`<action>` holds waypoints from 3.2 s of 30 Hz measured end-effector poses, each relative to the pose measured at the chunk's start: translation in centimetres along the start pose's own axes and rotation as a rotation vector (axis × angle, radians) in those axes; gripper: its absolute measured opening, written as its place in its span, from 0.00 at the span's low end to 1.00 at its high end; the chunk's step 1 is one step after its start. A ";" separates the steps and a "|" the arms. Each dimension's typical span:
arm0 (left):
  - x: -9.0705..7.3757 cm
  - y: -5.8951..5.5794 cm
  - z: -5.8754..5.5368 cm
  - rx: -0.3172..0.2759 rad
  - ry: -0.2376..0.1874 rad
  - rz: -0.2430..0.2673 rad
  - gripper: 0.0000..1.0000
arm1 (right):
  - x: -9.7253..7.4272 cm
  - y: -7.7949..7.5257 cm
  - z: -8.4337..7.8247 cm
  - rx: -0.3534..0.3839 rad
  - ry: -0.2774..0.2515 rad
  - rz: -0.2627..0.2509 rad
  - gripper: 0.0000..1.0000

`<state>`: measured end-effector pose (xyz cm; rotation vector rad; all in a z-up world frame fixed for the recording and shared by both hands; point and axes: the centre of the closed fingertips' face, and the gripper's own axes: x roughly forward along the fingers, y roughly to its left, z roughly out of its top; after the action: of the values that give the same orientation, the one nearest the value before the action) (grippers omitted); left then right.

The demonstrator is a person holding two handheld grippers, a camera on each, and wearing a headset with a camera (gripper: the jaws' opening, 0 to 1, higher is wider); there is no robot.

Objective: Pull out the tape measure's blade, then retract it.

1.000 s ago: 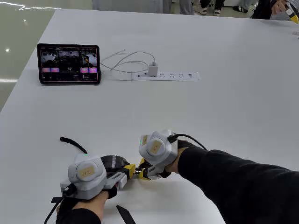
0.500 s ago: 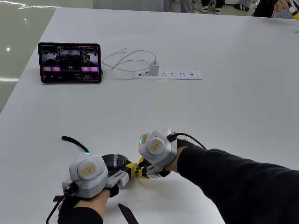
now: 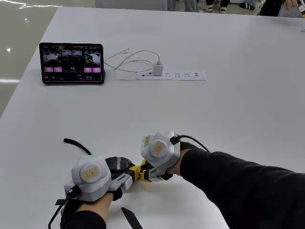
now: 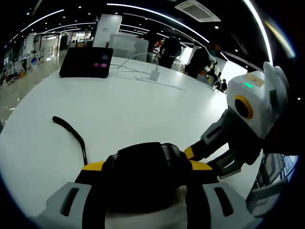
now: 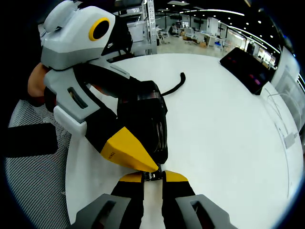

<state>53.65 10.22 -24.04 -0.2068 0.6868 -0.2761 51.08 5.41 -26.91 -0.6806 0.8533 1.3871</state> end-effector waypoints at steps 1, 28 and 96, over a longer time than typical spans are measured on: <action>0.0 0.0 0.0 0.000 0.000 0.000 0.62 | 0.0 0.0 0.0 0.001 0.000 0.000 0.10; 0.0 -0.1 0.1 0.031 -0.014 0.012 0.64 | 0.1 0.1 0.2 0.007 -0.021 -0.022 0.12; -7.4 3.2 -0.1 0.383 0.132 -0.305 0.99 | -14.9 1.8 -13.6 0.364 -0.239 -0.262 0.57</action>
<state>48.69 15.56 -20.60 0.0755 0.7185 -0.7109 47.98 -13.88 -21.72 -0.3242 0.7681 1.0182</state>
